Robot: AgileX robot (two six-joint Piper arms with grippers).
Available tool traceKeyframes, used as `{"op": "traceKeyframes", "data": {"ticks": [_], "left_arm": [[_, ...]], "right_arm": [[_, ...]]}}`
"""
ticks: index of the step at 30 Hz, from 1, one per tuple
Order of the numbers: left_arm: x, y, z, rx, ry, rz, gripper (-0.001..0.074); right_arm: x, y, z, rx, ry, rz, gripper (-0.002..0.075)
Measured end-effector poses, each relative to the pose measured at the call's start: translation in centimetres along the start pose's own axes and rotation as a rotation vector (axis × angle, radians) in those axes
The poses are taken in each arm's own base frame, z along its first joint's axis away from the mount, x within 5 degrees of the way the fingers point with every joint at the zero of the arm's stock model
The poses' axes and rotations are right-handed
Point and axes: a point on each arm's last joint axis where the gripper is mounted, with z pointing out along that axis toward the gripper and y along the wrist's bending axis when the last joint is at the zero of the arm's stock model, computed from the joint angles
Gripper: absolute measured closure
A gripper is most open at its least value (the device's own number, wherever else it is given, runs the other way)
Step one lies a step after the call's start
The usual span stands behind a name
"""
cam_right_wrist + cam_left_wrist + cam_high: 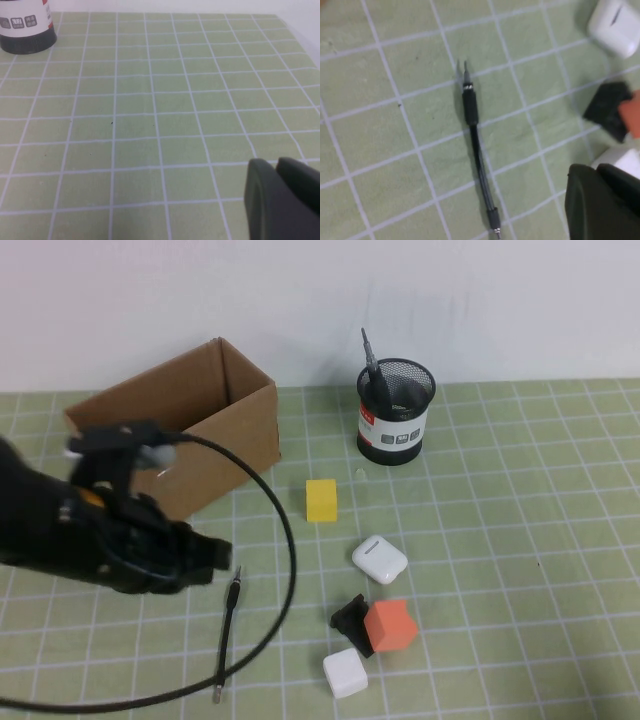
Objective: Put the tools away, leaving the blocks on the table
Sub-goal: Pick up the long Screwdriver from the table
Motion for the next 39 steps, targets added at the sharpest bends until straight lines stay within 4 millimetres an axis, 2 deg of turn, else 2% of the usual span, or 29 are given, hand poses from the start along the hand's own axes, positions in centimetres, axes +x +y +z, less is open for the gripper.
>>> {"op": "traceKeyframes", "data": {"ticks": [3,5,9,12,20,25,29,39], "left_arm": [[-0.3,0.1,1.7,-0.005,0.047,0.019,0.0714],[-0.6,0.3,2.7,-0.01,0.072,0.021,0.0666],[-1.3,0.8,4.7,-0.026,0.126,0.023,0.0515],[-1.9,1.1,6.0,-0.037,0.163,0.026,0.047],[-2.8,2.4,8.9,-0.152,0.257,0.046,0.0451],[-2.6,1.2,10.1,-0.174,0.272,0.105,0.0451],[-2.5,0.4,10.9,-0.189,0.256,0.069,0.0451],[-2.1,1.4,13.1,-0.27,0.251,-0.012,0.0454]], "right_arm": [[0.0,0.0,0.0,0.0,0.0,0.0,0.0736],[0.0,0.0,0.0,0.0,0.0,0.0,0.0736],[0.0,0.0,0.0,0.0,0.0,0.0,0.0736],[0.0,0.0,0.0,0.0,0.0,0.0,0.0736],[0.0,0.0,0.0,0.0,0.0,0.0,0.0736],[0.0,0.0,0.0,0.0,0.0,0.0,0.0736],[0.0,0.0,0.0,0.0,0.0,0.0,0.0736],[0.0,0.0,0.0,0.0,0.0,0.0,0.0736]]}}
